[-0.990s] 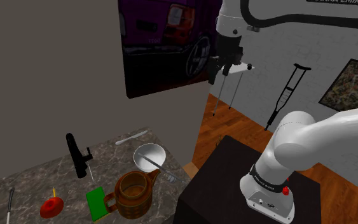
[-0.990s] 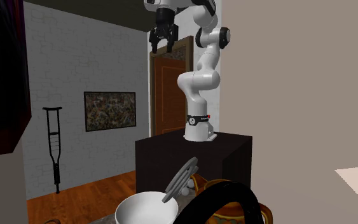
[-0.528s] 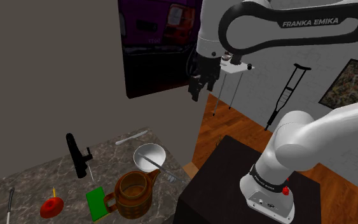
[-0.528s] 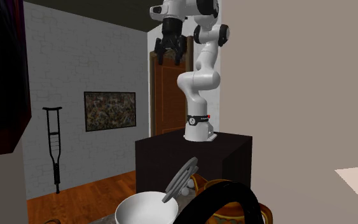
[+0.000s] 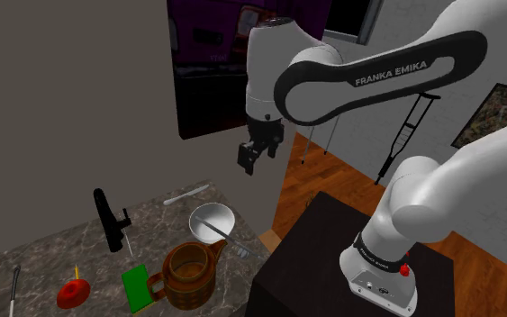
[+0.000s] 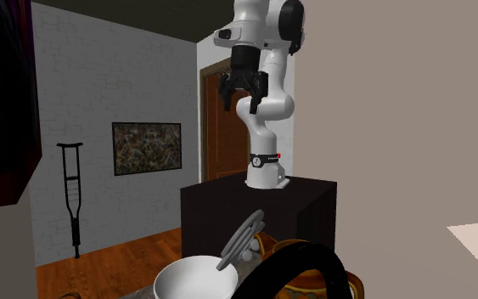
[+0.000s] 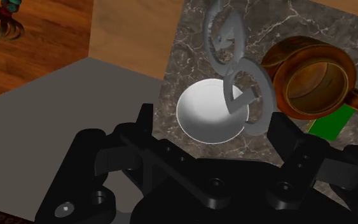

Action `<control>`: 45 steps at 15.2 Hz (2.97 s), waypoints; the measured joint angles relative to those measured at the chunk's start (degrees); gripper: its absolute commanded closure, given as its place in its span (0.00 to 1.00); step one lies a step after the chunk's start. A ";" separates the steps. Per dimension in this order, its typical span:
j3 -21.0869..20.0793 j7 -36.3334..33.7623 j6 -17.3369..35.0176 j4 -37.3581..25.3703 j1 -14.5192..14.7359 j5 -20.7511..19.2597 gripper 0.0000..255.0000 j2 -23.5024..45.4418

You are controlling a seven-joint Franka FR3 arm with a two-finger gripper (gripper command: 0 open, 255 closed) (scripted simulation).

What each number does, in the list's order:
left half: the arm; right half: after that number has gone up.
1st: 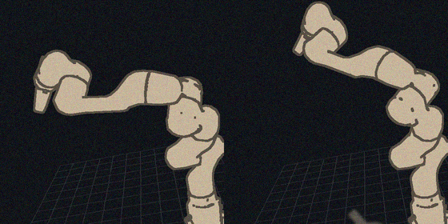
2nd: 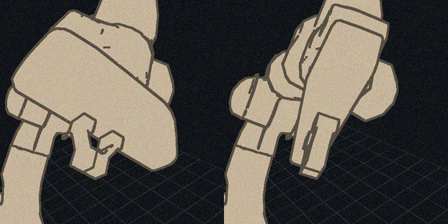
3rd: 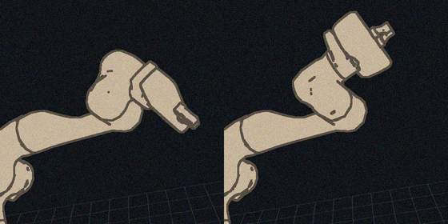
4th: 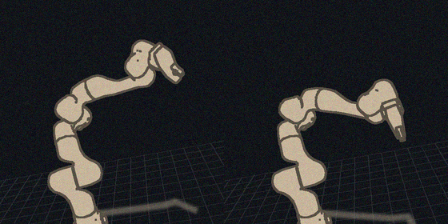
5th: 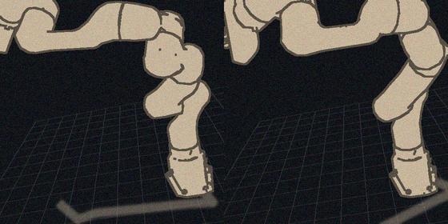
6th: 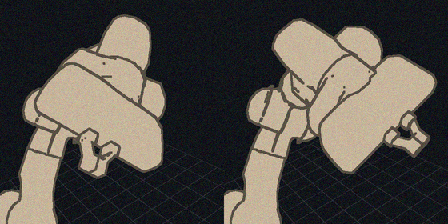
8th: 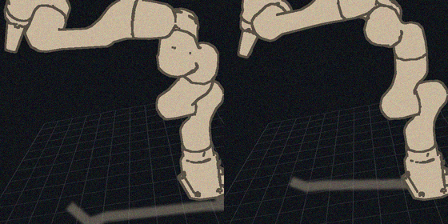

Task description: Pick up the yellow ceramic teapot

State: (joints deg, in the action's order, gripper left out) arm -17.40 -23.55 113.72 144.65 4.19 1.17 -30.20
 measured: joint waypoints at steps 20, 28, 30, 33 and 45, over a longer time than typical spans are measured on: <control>-12.20 -28.24 22.37 -13.81 4.09 -18.26 0.00 43.10; -8.30 -37.10 23.52 -27.48 12.57 -27.74 0.00 61.23; -7.55 -38.32 23.96 -29.32 14.08 -28.87 0.00 63.86; -6.43 -39.26 25.36 -30.14 14.98 -30.19 0.00 66.23; -5.29 -40.14 26.96 -30.70 15.80 -31.52 1.00 68.44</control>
State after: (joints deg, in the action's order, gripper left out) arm -22.69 -63.69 140.67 113.95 19.99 -30.35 38.24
